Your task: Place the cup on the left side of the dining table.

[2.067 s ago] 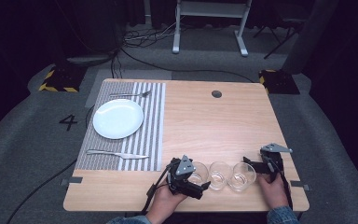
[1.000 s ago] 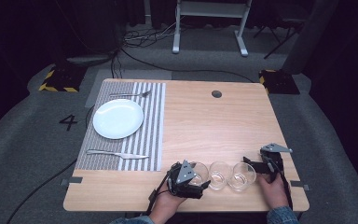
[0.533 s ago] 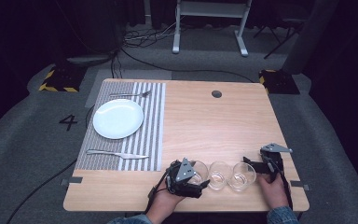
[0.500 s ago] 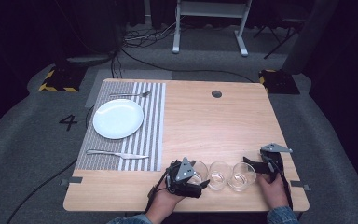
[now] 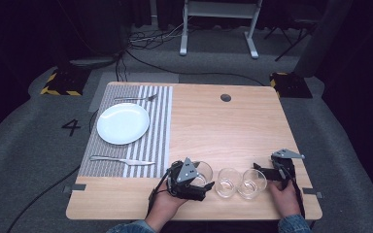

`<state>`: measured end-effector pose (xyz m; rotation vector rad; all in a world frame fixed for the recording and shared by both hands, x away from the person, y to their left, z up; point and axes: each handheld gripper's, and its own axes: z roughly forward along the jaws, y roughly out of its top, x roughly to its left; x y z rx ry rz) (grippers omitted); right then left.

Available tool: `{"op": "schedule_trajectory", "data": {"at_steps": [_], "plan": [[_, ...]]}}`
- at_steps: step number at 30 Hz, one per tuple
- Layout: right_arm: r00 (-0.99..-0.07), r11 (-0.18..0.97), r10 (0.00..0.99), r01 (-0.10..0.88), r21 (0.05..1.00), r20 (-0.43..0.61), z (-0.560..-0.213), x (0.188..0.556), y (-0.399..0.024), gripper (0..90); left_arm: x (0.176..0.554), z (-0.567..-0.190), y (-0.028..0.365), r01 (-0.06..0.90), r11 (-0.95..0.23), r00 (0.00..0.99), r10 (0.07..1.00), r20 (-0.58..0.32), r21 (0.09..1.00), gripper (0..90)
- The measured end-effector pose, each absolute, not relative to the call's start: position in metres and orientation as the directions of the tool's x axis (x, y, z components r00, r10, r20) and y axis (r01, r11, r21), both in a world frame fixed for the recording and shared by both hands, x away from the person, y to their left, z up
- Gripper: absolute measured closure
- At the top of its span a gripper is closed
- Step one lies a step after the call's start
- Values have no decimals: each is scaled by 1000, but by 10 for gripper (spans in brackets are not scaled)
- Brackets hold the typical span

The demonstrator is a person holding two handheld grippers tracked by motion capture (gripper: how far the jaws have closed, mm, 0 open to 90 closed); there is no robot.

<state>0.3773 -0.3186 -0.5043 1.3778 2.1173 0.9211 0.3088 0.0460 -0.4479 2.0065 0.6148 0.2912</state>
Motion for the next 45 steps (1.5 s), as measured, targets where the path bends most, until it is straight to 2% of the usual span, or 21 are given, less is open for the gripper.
{"op": "schedule_trajectory", "data": {"at_steps": [20, 25, 45], "plan": [[-400, 278, 916, 616, 737, -11, -504, 377, -319, 152, 324, -422, 70, 302, -423, 842, 539, -30, 854, 195], [-396, 275, 918, 617, 737, -11, -504, 378, -319, 151, 331, -417, 80, 318, -407, 834, 549, -49, 856, 196], [-394, 273, 919, 618, 737, -10, -504, 378, -319, 152, 358, -412, 122, 390, -357, 733, 678, -52, 849, 196]]}}
